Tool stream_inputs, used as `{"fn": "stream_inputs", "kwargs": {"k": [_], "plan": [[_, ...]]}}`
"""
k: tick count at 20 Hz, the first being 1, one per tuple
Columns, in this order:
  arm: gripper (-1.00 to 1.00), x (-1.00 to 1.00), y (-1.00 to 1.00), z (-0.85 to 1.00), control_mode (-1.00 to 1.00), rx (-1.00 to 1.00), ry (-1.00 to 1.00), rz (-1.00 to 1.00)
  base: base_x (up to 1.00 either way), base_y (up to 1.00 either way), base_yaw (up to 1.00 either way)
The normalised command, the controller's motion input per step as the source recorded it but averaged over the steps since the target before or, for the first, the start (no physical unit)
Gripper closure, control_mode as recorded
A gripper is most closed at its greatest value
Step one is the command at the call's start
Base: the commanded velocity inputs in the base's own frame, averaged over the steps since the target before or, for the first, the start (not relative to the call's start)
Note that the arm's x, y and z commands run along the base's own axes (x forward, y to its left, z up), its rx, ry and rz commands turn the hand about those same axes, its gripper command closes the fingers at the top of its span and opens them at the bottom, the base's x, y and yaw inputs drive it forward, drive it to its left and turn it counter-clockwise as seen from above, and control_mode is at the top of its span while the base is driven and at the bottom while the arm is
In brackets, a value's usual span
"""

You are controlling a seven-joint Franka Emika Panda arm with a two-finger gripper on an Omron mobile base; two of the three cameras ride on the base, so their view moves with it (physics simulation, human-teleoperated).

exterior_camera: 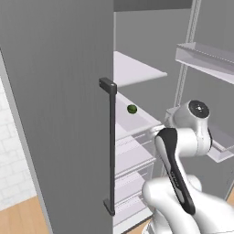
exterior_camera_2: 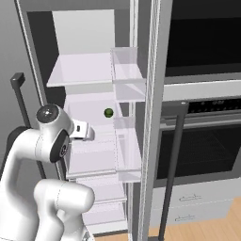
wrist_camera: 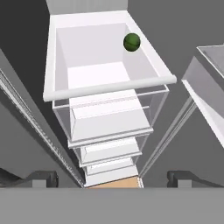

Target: Place one avocado and one steak in each tupperware on the nearby counter, to pack two identical lunches.

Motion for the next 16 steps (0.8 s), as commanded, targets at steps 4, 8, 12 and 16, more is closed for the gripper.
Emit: {"fn": "stream_inputs", "kwargs": {"k": [4, 8, 12, 16], "plan": [[-1.0, 0.57, 0.0, 0.1, -1.0, 0.0, -0.25, 0.0, 0.0, 0.0, 0.0], [-1.0, 0.61, 0.0, 0.26, -1.0, 0.0, -0.1, -0.03, 0.0, 0.0, 0.0], [-1.0, 0.55, 0.0, 0.12, -1.0, 0.0, 0.04, -0.01, 0.0, 0.0, 0.0], [-1.0, 0.47, 0.0, -0.01, -1.0, 0.02, 0.03, -0.02, 0.0, 0.0, 0.0]]}}
